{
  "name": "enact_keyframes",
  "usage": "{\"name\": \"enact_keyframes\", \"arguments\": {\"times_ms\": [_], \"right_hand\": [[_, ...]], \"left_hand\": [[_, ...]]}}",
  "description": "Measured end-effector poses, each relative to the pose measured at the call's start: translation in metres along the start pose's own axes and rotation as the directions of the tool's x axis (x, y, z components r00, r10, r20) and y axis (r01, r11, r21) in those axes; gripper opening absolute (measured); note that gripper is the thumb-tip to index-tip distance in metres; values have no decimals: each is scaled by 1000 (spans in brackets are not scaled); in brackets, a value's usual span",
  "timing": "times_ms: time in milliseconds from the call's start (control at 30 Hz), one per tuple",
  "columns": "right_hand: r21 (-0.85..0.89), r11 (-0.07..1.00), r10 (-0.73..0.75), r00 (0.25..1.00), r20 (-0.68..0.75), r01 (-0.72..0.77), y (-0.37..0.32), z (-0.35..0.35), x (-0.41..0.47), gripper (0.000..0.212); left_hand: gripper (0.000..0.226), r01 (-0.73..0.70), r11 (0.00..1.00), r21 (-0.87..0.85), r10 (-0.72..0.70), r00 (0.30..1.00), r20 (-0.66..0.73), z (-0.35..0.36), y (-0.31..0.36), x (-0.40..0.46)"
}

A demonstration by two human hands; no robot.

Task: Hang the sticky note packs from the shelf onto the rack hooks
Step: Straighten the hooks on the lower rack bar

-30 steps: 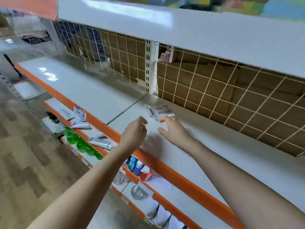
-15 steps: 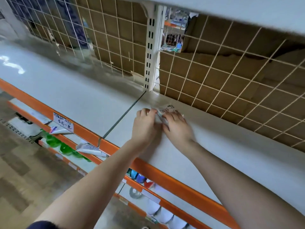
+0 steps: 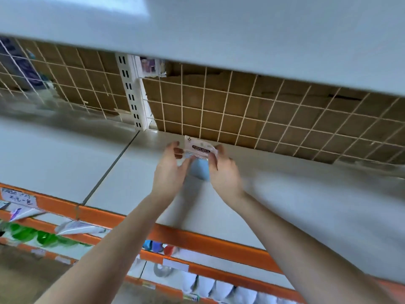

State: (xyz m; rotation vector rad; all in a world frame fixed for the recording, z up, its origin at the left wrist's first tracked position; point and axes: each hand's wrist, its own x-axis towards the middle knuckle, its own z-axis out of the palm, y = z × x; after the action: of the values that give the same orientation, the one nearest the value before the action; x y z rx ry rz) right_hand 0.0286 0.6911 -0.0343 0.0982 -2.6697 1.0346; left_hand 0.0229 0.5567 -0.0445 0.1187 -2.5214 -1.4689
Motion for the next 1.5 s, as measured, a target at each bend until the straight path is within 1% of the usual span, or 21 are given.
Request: {"name": "enact_keyframes", "arguments": {"times_ms": [67,100,200,300,367,400,500,600,700,800,933,1067,1133,1233,1333,1400,1500], "right_hand": [[156,980,132,990,-45,-124,10,-28,-5,20],[225,959,191,980,-62,-173,17,-43,-9,18],[371,892,311,946,-95,-256,42,-87,-25,13],[460,849,357,924,-138,-260,70,-133,-48,10],[480,834,399,899,-182,-273,88,-164,-66,12],[496,823,423,882,-207,-278,97,-179,-77,18],[558,796,452,845,-286,-237,122,-225,-115,25],[576,799,452,804,-387,-172,142,-274,-156,29],[595,792,470,760,-449,-138,159,-325,-200,28],[618,778,496,709,-501,-108,177,-371,-247,18],[617,781,542,589,-599,-92,200,-424,-304,15],[592,801,556,476,-681,-89,223,-470,-348,16],[573,816,548,422,-722,-77,232,-494,-367,19],[530,843,524,356,-773,-91,247,-530,-391,24],[504,859,504,322,-801,-92,263,-564,-412,27],[505,858,507,311,-804,-93,276,-586,-420,26],[489,865,500,283,-818,-113,301,-618,-427,20]], "left_hand": [[34,-17,1000,12,16,997,81,20,22,-13],[30,-28,1000,8,27,994,101,31,33,-20],[26,-36,995,-95,48,991,127,64,70,-44],[11,-55,986,-159,84,980,183,96,106,-73],[13,-57,973,-225,110,967,230,115,131,-97],[14,-59,964,-260,126,960,251,125,142,-110],[12,-70,948,-310,168,938,303,153,178,-153],[12,-108,932,-347,239,901,362,181,215,-199],[20,-153,914,-376,322,837,441,212,250,-247],[25,-215,875,-435,424,775,470,242,286,-296],[31,-263,831,-491,513,704,492,278,333,-357],[25,-323,782,-533,604,604,520,311,373,-403],[26,-344,755,-558,643,554,529,324,392,-424],[25,-317,720,-618,684,477,552,343,422,-452],[29,-244,700,-671,700,418,579,363,450,-475],[32,-182,697,-694,698,395,597,380,466,-488],[31,-181,682,-708,714,374,592,412,489,-503]]}}
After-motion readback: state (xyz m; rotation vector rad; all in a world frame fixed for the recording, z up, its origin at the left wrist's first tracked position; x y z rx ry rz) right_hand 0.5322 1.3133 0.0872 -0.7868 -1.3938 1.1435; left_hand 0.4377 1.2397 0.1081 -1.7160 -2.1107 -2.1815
